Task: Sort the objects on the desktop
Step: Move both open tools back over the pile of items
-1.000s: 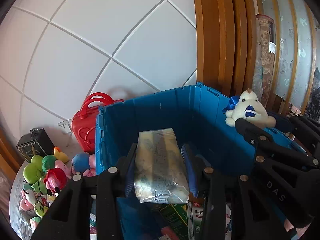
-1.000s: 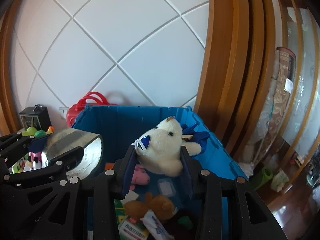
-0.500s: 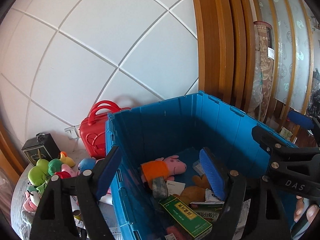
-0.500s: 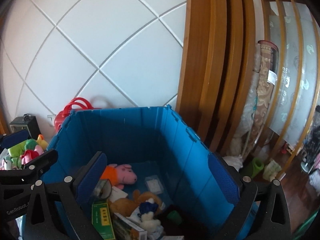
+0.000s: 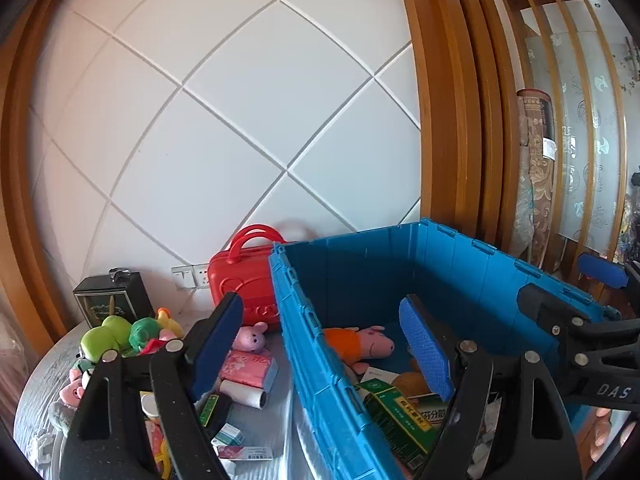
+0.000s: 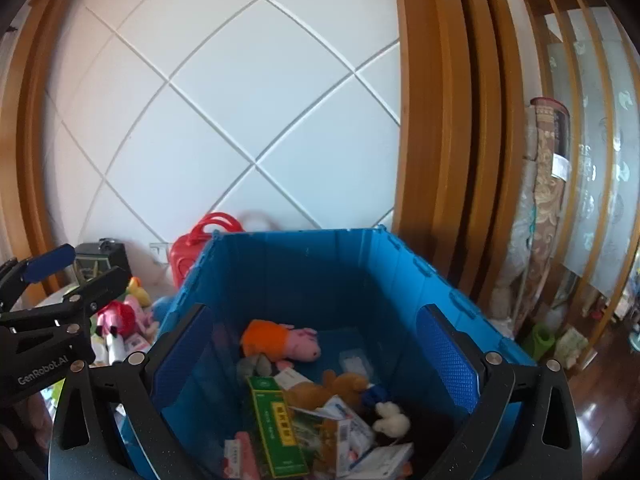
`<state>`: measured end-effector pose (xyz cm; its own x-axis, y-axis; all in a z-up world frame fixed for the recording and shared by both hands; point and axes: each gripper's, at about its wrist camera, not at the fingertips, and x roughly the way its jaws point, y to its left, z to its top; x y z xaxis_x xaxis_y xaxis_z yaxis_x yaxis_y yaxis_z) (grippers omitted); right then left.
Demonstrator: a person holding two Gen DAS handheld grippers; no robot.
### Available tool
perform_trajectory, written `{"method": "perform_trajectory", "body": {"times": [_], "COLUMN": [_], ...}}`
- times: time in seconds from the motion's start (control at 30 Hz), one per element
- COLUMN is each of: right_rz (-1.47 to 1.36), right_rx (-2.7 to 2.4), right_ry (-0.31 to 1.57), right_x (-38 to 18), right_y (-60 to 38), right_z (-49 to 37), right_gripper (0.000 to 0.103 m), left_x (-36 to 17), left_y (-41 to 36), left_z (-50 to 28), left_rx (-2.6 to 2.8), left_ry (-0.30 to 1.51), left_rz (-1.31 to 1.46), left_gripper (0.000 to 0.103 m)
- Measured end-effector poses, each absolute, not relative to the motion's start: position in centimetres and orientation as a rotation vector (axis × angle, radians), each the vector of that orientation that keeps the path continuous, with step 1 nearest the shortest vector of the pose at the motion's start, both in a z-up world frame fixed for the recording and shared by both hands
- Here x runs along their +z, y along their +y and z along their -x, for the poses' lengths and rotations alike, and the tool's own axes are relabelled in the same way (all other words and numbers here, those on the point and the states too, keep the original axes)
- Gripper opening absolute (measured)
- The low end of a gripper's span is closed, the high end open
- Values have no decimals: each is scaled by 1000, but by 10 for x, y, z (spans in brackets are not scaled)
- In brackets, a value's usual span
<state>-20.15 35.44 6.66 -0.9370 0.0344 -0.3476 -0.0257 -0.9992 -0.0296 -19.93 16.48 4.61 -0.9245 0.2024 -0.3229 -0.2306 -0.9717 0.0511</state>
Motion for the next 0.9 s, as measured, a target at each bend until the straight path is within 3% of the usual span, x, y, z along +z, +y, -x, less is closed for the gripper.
{"method": "perform_trajectory", "body": {"times": [0.17, 0.53, 0.9], "right_rz": [554, 598, 917], "right_rx": [3149, 3315, 3261], "right_ry": [-13, -81, -60], "right_x": [59, 51, -9], "right_y": [320, 194, 40], "right_z": [192, 191, 223], "right_gripper": [103, 103, 103], "left_x": [26, -11, -57], "left_y": [120, -14, -193], "left_z": [194, 195, 206], "left_rx": [2922, 3042, 3076], "left_ry": [38, 12, -4], "left_rz": [539, 714, 930], "left_gripper": [80, 80, 80]}}
